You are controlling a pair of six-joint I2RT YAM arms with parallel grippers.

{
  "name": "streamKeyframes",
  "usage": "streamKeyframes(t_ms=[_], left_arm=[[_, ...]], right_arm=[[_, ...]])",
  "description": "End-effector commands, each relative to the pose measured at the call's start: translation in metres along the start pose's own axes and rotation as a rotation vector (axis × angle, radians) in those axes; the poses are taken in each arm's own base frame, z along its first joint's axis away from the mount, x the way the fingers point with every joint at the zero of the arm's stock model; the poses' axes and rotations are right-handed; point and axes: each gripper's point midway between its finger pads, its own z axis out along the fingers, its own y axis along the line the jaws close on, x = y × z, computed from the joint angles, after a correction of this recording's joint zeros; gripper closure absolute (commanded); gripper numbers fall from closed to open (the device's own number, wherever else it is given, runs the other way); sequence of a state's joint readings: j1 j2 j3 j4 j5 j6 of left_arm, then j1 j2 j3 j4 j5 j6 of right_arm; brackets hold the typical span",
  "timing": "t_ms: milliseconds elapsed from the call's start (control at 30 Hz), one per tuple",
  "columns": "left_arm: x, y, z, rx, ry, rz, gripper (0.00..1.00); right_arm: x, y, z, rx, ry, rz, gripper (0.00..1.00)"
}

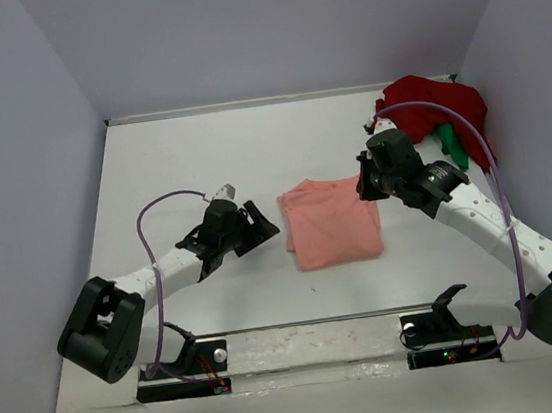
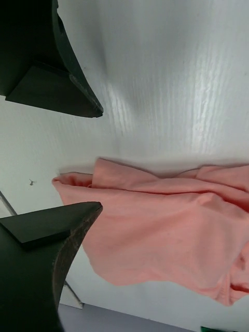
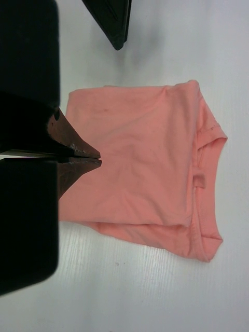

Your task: Fold and stack the t-shirts

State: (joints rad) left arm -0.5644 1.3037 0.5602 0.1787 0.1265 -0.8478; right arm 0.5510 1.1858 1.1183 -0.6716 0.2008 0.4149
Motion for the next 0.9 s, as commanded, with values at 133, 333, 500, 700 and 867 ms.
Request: streamKeyframes(t_ms=[133, 333, 500, 700, 867], left_arm=[[0.035, -0.02, 0.012, 0.158, 0.093, 0.018, 0.24], [0.031, -0.028, 0.026, 0.17, 0.097, 0.027, 0.24], [0.037, -0.041, 0.041, 0.235, 0.148, 0.01, 0.24], [0.049, -0.049, 0.057, 0.26, 0.197, -0.011, 0.24], [0.061, -0.053, 0.068, 0.275, 0.235, -0.026, 0.25]], right_arm=[[-0.023, 0.011, -0.013, -0.048, -0.079, -0.007, 1.0], [-0.026, 0.009, -0.018, -0.047, -0.09, -0.013, 1.0], [-0.028, 0.007, -0.019, -0.034, -0.095, -0.02, 1.0], [-0.03, 0.004, -0.019, -0.013, -0.101, -0.026, 1.0], [-0.029, 0.002, -0.016, -0.003, -0.096, -0.024, 1.0]])
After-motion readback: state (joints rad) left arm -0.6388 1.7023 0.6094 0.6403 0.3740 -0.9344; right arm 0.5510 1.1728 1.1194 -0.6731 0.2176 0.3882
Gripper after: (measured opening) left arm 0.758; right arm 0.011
